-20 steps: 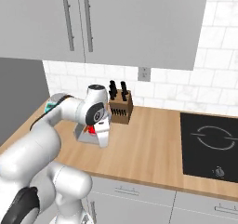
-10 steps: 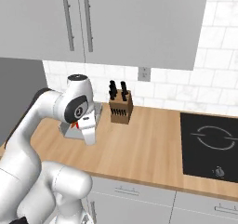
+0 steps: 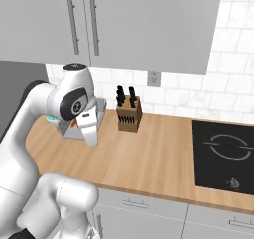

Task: Take the meat container that has the steak and place it on the second highest rack of the freezer. Then take the vegetable container that has the tomato and carrot and place it on the highest rack of the freezer.

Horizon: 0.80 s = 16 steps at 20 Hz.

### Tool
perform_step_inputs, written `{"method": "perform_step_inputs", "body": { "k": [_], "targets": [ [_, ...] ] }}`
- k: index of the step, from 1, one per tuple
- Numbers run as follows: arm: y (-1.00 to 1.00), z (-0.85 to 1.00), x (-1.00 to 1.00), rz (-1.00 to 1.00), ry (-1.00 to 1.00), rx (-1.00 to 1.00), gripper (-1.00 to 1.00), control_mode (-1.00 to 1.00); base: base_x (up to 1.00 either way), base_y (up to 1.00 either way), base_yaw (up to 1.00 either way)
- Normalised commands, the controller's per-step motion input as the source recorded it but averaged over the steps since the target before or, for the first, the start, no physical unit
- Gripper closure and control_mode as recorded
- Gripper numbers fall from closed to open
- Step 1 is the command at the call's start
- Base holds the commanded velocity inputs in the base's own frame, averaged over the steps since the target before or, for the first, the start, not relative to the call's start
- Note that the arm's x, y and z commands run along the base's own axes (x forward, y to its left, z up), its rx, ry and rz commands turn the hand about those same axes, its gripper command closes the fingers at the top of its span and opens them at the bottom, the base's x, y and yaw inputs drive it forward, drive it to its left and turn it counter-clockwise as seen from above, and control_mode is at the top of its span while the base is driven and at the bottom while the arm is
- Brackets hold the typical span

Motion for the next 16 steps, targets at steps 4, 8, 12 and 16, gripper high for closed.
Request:
{"method": "perform_step_inputs", "body": {
  "k": [4,8,12,16],
  "targets": [
    [0.00,0.28,-0.35,0.00,0.00,0.01,1.00,-1.00,0.00,0.00,0.00],
    [0.00,0.30,-0.24,0.00,-0.01,0.02,1.00,-1.00,0.00,0.00,0.00],
    [0.00,0.09,-0.14,0.00,-0.04,0.00,1.00,-1.00,0.00,0.00,0.00],
    [0.01,0.01,-0.22,0.00,-0.02,0.00,1.00,-1.00,0.00,0.00,0.00]
  ]
}}
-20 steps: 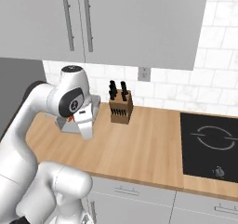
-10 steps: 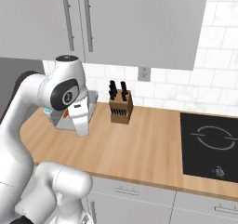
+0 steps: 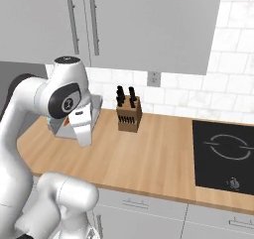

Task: Take the meat container that has the steak and place it on the second highest rack of the freezer. Then take the vegetable container that has the tomato and carrot and place it on the highest rack of the freezer.

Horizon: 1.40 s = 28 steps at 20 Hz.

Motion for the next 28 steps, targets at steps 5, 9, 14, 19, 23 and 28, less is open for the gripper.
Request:
{"method": "perform_step_inputs", "body": {
  "k": [5,9,14,19,23,28],
  "targets": [
    [0.16,0.00,-0.38,0.00,-0.05,0.00,1.00,-1.00,0.00,0.00,0.00],
    [0.01,0.00,-0.16,0.00,0.00,0.00,1.00,-1.00,0.00,0.00,0.00],
    [0.00,0.00,-0.01,0.00,0.00,0.00,1.00,1.00,-0.12,0.00,0.00],
    [0.00,0.00,0.00,0.00,0.00,0.00,1.00,1.00,-0.84,0.00,0.06],
    [0.00,0.00,0.00,0.00,0.00,0.00,1.00,1.00,-0.96,-0.19,0.45],
    [0.00,0.00,0.00,0.00,0.00,0.00,1.00,1.00,-0.69,-0.26,0.73]
  ]
}}
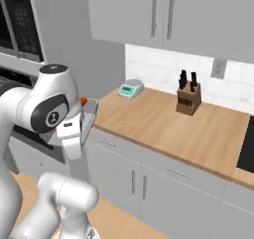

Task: Take the meat container that has the steak and place it on the second highest rack of the freezer. Then take the vegetable container that has the tomato and carrot and place it on the highest rack of the freezer.

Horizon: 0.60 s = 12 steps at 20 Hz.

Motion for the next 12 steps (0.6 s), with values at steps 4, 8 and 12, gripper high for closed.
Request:
{"method": "perform_step_inputs", "body": {
  "k": [4,8,12],
  "targets": [
    [0.00,0.00,0.00,0.00,0.00,0.00,1.00,1.00,-0.36,-0.12,0.98],
    [0.00,0.00,0.00,0.00,0.00,0.00,1.00,1.00,-0.02,0.00,1.00],
    [0.00,0.00,0.00,0.00,0.00,0.00,1.00,1.00,0.20,0.00,0.93]
  ]
}}
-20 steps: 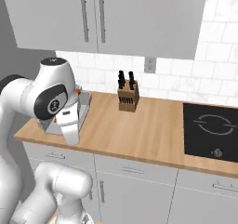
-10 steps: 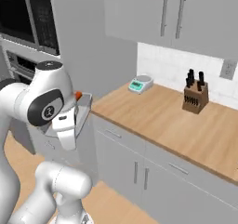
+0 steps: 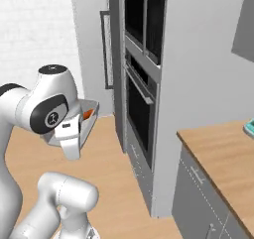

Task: Take the meat container that has the steak and place it on the second highest rack of the freezer. Then take the vegetable container that has the tomato and carrot and place it on the highest rack of the freezer.

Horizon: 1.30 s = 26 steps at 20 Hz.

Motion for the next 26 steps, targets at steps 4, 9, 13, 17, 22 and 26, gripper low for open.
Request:
{"method": "perform_step_inputs", "body": {
  "k": [4,9,13,17,22,26],
  "targets": [
    [0.00,0.00,0.00,0.00,0.00,0.00,1.00,1.00,0.40,0.00,0.88],
    [0.00,0.00,0.00,0.00,0.00,0.00,1.00,1.00,0.60,0.01,0.53],
    [0.00,0.00,0.00,0.00,0.00,0.00,1.00,1.00,0.93,-0.22,0.03],
    [0.00,0.00,0.00,0.00,0.00,0.00,1.00,1.00,1.00,-0.07,-0.01],
    [0.00,0.00,0.00,0.00,0.00,0.00,1.00,1.00,1.00,0.06,-0.17],
    [0.00,0.00,0.00,0.00,0.00,0.00,1.00,1.00,1.00,0.06,-0.36]
  ]
}}
